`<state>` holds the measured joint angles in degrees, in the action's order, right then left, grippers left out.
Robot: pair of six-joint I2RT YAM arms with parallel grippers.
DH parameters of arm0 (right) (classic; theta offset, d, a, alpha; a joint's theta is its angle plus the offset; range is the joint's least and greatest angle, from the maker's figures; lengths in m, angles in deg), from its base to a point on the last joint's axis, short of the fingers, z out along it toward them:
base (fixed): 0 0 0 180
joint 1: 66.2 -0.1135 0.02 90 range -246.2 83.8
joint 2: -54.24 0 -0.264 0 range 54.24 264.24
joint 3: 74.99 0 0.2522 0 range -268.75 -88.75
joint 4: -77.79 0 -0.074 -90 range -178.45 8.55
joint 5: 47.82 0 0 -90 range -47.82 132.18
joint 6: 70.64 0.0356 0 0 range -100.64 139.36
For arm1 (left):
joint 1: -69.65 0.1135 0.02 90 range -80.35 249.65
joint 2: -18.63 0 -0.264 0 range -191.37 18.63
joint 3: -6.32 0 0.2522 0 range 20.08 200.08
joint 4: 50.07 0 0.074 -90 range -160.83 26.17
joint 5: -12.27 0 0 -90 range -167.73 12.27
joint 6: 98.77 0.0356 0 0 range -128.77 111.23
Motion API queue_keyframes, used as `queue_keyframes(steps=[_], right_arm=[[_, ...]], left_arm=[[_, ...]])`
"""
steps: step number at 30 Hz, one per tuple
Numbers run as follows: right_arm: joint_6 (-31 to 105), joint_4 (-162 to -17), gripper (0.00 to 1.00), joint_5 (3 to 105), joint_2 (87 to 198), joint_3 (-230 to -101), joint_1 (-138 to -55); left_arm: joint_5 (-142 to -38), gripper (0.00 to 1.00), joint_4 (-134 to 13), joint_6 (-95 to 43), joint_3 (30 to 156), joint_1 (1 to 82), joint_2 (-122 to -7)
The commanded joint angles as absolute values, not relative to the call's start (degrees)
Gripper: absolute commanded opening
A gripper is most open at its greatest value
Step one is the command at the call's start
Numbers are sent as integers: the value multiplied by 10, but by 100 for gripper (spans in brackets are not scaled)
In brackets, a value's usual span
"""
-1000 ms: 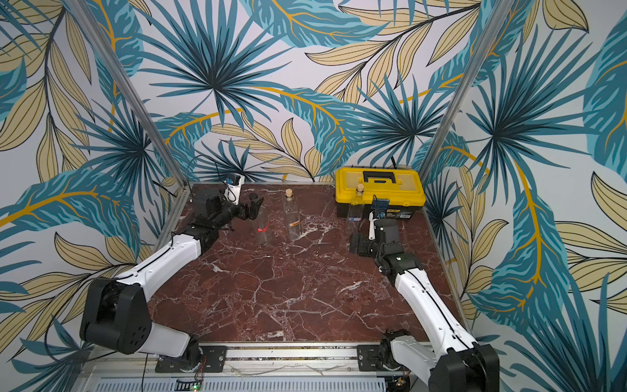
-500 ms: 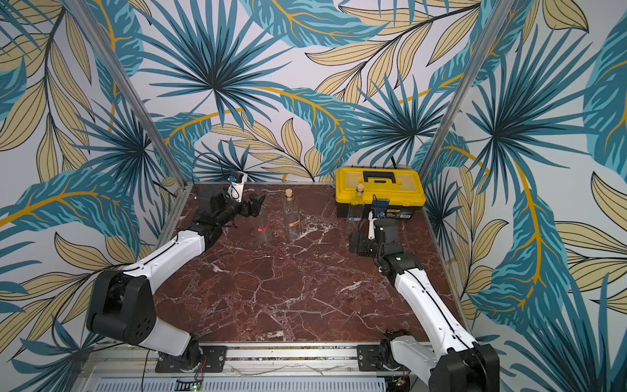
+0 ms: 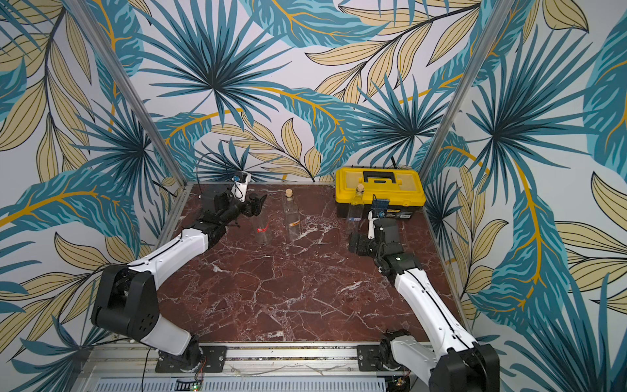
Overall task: Remove the label from the bottle
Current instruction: Pick up the bottle from the center of the board.
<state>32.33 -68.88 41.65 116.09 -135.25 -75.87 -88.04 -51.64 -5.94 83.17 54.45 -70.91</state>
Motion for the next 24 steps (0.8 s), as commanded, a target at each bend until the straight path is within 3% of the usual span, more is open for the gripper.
queue_keyframes(steps=[1, 13, 19, 24], right_arm=[[315, -696, 99, 422, 1166, -1346, -763], [313, -694, 100, 422, 1166, -1348, -766], [312, -693, 99, 424, 1167, -1349, -769], [311, -688, 99, 432, 1168, -1354, -774]], left_arm=[[-881, 79, -508, -55, 844, 542, -710], [-882, 56, -508, -56, 831, 542, -703], [-890, 34, -509, -57, 825, 541, -694], [-899, 8, -509, -65, 818, 540, -686]])
